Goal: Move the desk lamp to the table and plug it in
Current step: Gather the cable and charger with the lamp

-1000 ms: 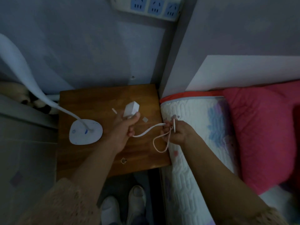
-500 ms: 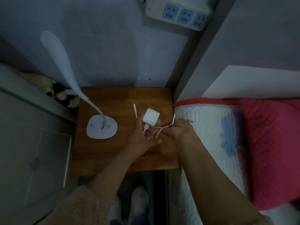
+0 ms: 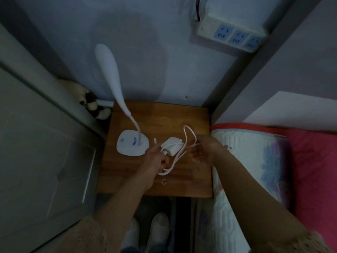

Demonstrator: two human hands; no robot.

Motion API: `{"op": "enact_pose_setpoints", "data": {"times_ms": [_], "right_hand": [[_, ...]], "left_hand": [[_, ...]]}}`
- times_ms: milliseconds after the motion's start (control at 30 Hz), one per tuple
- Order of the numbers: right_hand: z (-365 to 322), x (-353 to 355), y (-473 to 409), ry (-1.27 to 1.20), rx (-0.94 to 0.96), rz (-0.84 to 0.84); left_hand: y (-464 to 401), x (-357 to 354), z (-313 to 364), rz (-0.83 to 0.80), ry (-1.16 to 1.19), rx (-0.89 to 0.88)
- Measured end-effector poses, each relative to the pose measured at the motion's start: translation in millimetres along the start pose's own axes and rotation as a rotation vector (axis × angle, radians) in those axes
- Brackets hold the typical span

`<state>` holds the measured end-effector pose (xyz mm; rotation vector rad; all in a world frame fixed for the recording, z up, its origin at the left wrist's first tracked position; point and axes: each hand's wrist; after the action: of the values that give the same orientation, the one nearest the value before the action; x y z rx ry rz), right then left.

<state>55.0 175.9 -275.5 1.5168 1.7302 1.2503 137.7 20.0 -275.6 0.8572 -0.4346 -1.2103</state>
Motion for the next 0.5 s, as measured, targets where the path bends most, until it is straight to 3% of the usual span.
{"op": "enact_pose_setpoints", "data": {"times_ms": [167,300,400,500], "right_hand": [[-6.9,-20.2,-3.0,0.274,0.126,0.144],[-17.5,-53.7,15.4,0.361,0.397,0.037],[-29.3,-87.7,22.7,0.596,0.692,-0.097],[-38.3,-117.9,27.4,0.718,0.729,-0.253]], "left_hand": [[22.5,39.0,4.6,0.03,0.054,0.082],[49.5,75.7,-4.4,0.091,0.15,0.097],[57.7,102.4,-8.3,0.205,0.221,0.083],[58.3,124.8,-5.1,0.295,0.243,0.052]]}}
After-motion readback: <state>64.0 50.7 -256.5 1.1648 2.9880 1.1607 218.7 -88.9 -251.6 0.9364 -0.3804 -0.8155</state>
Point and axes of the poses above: each hand's wrist, its own y-axis away from the middle knuckle, its own x-axis out of the back of the hand, z = x × y, and after that the axes turned 7 degrees about y, right-handed
